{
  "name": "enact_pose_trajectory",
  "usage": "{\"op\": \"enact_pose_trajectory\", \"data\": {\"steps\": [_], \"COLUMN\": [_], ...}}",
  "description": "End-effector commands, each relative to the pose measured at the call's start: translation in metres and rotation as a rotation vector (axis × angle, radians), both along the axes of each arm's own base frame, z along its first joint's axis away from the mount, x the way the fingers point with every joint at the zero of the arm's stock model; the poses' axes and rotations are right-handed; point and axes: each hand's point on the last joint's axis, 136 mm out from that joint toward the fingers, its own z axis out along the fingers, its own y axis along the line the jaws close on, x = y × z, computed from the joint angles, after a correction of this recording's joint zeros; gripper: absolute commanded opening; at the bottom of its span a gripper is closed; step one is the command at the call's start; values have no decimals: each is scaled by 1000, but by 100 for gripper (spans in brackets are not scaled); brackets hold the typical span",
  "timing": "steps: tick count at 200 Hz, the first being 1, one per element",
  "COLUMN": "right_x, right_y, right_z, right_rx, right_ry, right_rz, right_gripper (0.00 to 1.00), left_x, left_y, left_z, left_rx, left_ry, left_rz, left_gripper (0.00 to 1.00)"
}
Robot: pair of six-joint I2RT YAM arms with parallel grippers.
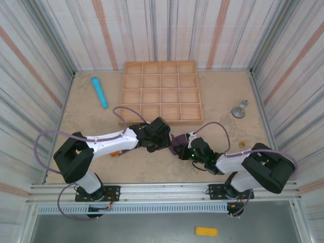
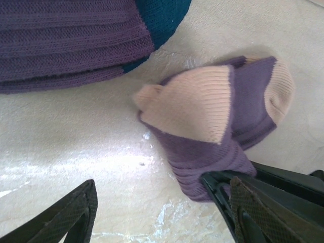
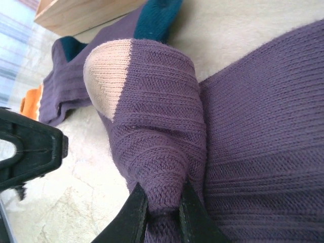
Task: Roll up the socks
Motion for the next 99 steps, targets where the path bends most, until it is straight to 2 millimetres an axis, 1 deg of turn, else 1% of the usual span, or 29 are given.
{"op": "enact_pose_trajectory", "data": {"steps": [1, 19, 38, 66, 99], "right_x": [-59, -61, -63, -69, -78], "right_y": [-82, -90, -92, -95, -100], "right_z": [-88, -90, -94, -106, -115], "right_rx": [-322, -286, -262, -244, -247], "right_ry": [385, 435, 482, 544, 603], "right_rz": [-125, -165, -164, -179, -211], "right_gripper": [0, 0, 0, 0, 0], "left_x": [1, 4, 11, 22, 26], "left_y": [-3, -8, -20, -33, -40], "left_z": [-14, -22, -21, -19, -22], "left_rx": [9, 3, -26, -51, -64], "left_ry": [-16, -12, -47, -96, -108], "left_rz": [-45, -53, -86, -114, -119], "left_gripper": [69, 68, 67, 66, 65]}}
